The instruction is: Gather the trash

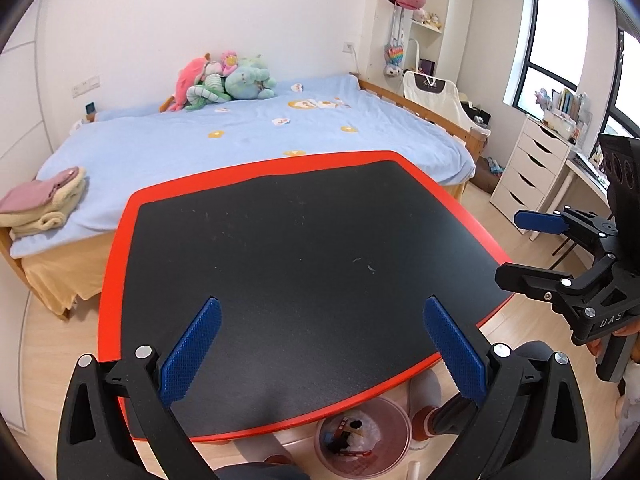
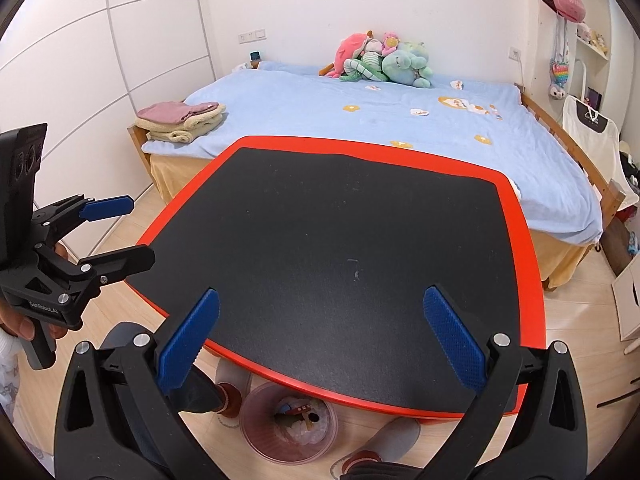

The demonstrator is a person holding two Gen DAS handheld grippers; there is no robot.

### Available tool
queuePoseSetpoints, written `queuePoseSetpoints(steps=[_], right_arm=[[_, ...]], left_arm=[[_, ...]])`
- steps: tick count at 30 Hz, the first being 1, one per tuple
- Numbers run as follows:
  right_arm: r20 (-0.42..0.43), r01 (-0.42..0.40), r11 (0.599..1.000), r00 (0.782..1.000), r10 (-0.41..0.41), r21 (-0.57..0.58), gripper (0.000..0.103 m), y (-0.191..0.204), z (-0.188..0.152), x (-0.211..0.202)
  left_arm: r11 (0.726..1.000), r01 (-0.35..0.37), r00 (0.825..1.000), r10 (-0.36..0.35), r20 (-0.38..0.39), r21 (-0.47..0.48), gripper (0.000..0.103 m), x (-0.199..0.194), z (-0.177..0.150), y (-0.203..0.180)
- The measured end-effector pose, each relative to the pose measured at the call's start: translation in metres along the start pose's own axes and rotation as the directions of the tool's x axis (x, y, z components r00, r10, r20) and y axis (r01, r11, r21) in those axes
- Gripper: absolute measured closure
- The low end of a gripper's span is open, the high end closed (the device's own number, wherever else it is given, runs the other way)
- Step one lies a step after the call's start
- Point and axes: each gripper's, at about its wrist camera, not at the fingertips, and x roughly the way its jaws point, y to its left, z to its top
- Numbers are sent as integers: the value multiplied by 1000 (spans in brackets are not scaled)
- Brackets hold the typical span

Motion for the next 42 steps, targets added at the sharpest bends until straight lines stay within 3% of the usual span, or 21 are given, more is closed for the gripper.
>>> queuePoseSetpoints(steps=[42], right_arm=[[-5, 3, 1000, 1000, -3, -1, 3, -3, -1, 2]], left_arm=[[1000, 8, 1000, -8, -9, 6, 6, 4, -4, -2]])
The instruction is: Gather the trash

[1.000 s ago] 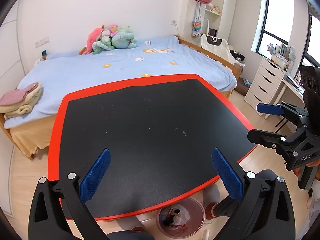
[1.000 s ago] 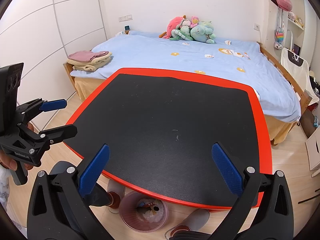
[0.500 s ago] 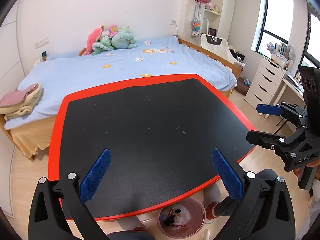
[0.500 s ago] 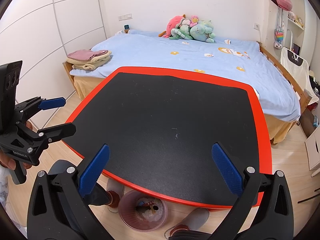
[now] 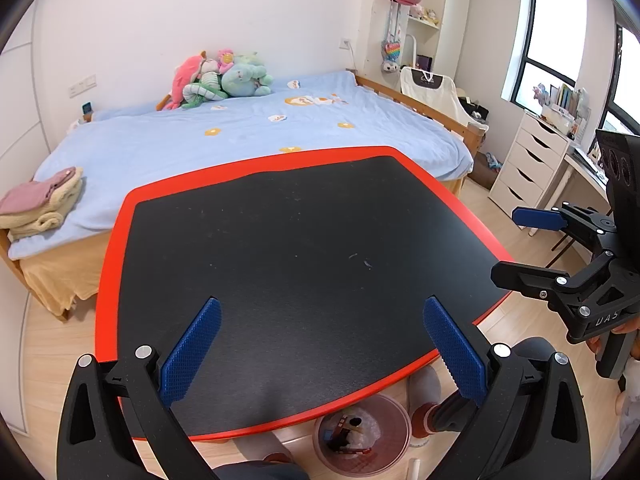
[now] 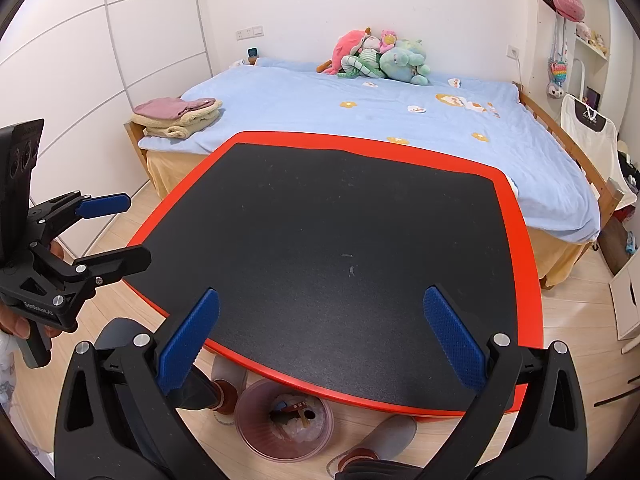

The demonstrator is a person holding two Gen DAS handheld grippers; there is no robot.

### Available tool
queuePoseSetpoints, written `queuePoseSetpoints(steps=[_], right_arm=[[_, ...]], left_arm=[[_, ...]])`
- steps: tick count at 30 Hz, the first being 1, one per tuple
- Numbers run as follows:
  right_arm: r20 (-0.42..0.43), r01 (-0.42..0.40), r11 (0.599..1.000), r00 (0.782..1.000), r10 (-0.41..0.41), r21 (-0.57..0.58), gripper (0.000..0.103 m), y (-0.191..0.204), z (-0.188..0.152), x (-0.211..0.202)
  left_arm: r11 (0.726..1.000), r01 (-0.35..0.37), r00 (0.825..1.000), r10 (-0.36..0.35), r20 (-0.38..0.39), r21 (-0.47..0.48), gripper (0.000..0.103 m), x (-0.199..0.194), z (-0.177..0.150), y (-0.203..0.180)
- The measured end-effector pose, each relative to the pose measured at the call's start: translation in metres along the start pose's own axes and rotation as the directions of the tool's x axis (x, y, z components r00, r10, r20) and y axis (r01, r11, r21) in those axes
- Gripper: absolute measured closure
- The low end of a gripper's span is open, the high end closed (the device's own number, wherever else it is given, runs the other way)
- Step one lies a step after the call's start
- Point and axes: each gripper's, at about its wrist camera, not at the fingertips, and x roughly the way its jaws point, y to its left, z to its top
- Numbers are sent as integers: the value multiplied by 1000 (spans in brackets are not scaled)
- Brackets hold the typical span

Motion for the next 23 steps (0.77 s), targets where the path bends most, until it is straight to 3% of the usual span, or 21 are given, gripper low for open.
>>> queuePoseSetpoints(steps=[23], right_arm=[[1, 1, 1000, 1000, -1, -1, 3, -1, 0, -1]], left_arm=[[1000, -25, 1000, 25, 2, 14, 6, 1, 2, 1]])
